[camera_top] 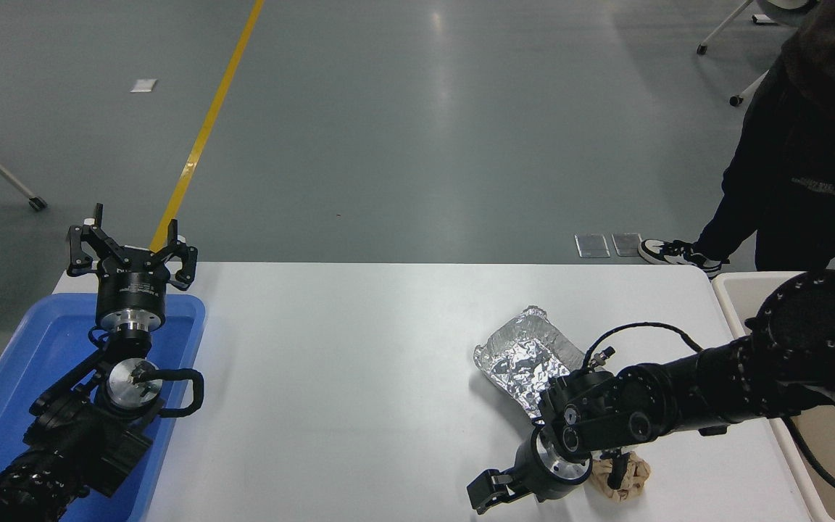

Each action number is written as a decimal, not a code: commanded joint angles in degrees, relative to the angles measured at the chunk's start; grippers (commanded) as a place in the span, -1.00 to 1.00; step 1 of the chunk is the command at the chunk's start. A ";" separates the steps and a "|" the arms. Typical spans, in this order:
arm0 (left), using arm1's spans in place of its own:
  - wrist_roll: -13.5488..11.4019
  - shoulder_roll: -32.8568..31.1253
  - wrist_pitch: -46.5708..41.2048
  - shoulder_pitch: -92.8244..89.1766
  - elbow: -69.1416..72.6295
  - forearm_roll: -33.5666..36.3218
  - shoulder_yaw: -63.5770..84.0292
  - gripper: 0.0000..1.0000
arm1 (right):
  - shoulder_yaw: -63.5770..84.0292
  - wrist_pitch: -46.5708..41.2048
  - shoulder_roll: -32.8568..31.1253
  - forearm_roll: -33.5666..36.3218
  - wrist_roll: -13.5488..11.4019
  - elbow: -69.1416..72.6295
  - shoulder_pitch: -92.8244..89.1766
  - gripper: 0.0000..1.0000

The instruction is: Pick up foil plate and place in dustbin

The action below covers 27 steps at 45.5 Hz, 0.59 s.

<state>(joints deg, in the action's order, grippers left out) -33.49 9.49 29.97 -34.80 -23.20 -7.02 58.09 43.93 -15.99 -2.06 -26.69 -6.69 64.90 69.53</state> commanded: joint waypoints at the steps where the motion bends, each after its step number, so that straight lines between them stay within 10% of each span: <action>1: 0.00 0.00 0.00 0.00 0.00 0.08 0.00 0.98 | 0.46 0.00 -0.05 -0.20 0.01 -0.39 -0.18 1.00; 27: -0.35 0.18 0.00 0.00 0.00 -0.01 -0.70 0.98 | 0.46 -4.13 -12.52 2.51 0.10 13.13 20.54 1.00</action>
<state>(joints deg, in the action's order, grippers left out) -33.79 9.65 29.98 -34.81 -23.20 -7.03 57.51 44.22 -17.50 -6.28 -25.97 -6.66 69.07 77.70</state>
